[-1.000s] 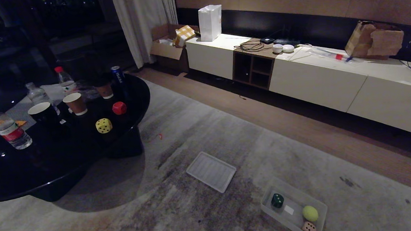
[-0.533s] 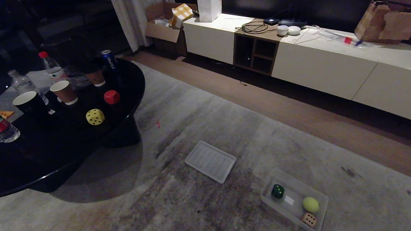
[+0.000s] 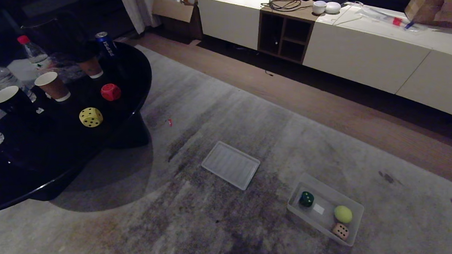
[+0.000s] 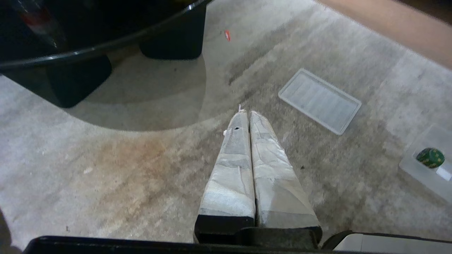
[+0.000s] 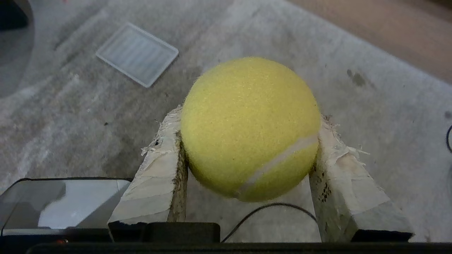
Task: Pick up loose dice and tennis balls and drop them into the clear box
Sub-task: Put the ball in the box
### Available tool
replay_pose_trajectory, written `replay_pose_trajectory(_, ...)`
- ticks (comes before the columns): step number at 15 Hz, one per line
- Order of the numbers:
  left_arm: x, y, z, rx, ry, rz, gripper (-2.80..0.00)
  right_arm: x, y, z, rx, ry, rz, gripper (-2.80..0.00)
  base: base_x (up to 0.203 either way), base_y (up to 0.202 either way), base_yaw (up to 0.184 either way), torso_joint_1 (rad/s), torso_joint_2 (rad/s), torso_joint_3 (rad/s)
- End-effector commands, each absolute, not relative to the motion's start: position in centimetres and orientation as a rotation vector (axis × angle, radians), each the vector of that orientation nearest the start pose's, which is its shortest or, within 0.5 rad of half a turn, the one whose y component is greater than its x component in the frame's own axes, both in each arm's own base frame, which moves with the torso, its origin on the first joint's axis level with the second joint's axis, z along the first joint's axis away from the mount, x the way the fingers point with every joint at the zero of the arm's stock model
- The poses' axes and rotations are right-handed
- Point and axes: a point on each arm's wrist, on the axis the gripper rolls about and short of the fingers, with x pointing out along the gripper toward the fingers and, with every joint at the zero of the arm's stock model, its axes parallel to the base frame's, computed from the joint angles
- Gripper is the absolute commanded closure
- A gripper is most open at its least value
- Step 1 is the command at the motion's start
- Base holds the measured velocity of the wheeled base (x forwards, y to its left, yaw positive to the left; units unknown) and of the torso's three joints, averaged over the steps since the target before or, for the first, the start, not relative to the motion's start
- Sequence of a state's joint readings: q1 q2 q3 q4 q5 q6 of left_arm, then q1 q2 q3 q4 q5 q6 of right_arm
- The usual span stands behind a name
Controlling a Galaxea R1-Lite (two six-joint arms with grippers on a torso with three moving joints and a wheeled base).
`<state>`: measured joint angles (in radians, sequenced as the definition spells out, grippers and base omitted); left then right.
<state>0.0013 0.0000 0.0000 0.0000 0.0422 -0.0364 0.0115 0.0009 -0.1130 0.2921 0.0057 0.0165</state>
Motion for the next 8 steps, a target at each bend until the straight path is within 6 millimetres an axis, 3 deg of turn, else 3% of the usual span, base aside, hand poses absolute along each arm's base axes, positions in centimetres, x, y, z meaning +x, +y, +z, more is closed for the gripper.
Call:
replay_pose_trajectory(1,-2.26,0.09,7.51,-0.037,0.002,0.045,0.0,-3.4,-0.03,7.64,0.016,0.183,0.017,0.0,0.0,0.0,0.0,0.002,0.0,-0.198)
replay_pose_trajectory(8,-2.26,0.08,7.51,-0.015,0.003,0.041,0.0,-3.39,-0.03,7.6,0.016,0.184,0.017,0.0,0.0,0.0,0.0,0.001,0.01,-0.197)
